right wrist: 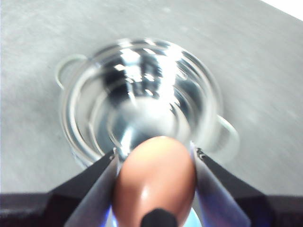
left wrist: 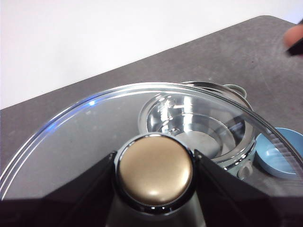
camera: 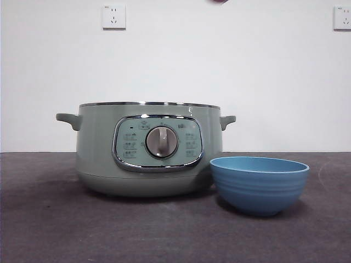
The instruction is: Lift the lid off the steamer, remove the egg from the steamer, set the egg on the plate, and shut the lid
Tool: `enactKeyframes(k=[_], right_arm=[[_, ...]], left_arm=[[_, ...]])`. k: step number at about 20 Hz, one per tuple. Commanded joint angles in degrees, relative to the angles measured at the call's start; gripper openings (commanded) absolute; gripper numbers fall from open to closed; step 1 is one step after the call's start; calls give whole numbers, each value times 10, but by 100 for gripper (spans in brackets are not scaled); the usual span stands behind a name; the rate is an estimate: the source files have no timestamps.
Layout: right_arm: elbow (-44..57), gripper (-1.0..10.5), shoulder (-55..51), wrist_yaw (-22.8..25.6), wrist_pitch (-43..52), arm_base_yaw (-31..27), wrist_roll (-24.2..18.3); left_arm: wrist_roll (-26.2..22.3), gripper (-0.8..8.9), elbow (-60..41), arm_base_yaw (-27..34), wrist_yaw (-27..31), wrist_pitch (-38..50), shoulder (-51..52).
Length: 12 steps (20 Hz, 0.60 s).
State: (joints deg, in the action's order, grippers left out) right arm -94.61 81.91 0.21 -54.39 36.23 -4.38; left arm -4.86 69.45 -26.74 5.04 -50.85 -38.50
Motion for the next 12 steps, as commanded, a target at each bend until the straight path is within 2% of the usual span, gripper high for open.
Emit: enactKeyframes(k=[1, 3, 5, 12], right_arm=[[24, -13, -25, -3, -20, -26, -5], [70, -13, -53, -4, -11, -44, -4], [139, -13, -74, -26, 15, -55, 1], [379, -13, -75, -64, 215, -57, 35]], left_arm=[[5, -8, 13, 1, -19, 27, 7], [5, -8, 13, 1, -24, 26, 7], [6, -8, 13, 1, -24, 23, 7], [6, -8, 13, 1, -24, 14, 7]])
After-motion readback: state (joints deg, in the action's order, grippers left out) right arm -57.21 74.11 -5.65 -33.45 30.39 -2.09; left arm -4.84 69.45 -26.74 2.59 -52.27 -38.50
